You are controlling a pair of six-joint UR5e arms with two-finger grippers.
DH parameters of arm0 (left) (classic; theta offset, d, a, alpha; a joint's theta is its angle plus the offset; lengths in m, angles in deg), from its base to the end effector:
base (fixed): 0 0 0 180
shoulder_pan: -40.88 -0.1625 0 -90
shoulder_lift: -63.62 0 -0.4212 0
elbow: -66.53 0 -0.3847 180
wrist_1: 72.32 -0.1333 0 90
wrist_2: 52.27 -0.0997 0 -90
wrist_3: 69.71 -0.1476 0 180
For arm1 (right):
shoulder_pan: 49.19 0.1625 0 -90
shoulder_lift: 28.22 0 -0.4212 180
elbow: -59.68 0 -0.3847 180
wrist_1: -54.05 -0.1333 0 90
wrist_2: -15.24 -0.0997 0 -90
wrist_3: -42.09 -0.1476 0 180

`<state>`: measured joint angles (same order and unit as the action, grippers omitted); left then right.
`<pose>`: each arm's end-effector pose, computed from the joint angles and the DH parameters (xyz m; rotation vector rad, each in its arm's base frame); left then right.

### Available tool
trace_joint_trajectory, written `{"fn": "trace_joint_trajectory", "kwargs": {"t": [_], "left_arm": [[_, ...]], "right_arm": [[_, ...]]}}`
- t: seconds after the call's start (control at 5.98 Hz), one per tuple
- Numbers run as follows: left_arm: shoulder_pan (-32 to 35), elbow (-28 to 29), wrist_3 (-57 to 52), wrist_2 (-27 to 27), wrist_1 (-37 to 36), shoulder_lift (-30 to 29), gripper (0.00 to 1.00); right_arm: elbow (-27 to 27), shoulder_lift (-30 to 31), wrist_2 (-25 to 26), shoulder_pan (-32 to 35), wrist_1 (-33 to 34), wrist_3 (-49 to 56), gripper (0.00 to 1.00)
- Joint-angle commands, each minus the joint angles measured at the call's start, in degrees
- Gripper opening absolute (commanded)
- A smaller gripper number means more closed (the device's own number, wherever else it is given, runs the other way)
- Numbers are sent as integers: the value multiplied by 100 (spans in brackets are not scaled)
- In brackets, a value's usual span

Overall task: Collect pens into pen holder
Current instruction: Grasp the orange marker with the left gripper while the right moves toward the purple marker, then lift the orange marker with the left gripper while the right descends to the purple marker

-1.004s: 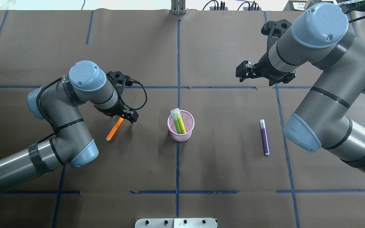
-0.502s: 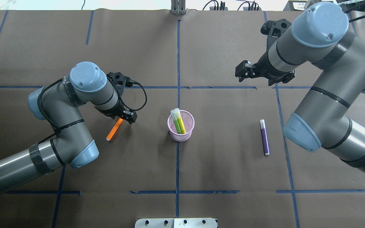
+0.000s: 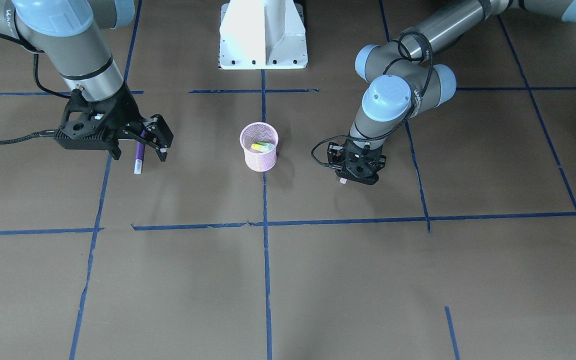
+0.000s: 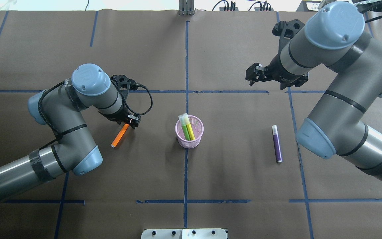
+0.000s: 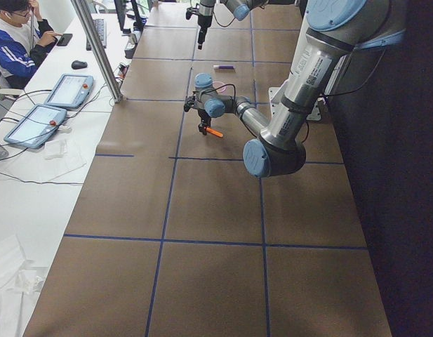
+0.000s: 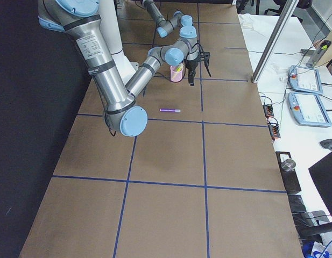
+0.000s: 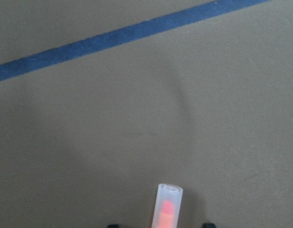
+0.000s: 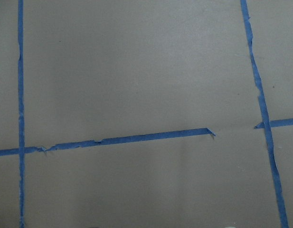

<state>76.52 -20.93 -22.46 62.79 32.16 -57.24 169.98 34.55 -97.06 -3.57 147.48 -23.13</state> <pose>0.5428 -0.4763 0.3719 0.1418 0.8348 0.2799 -0.3778 -0.4965 0.2819 0.1359 -0.8345 0.1921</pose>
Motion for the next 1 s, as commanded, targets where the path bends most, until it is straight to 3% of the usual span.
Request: {"fn": "trace_joint_trajectory", "kwargs": {"t": [0.0,0.33,0.84], "left_arm": [[-4,-60,4,7,-16,1,3],[13,-261,-5,34,-234,1,0],[197,-1165,30,-10,-508,-8,0]], "right_arm": [[9,15,-2,0,9,0,100],[9,24,-2,0,0,0,100],[0,138,-211,26,35,87,100]]}}
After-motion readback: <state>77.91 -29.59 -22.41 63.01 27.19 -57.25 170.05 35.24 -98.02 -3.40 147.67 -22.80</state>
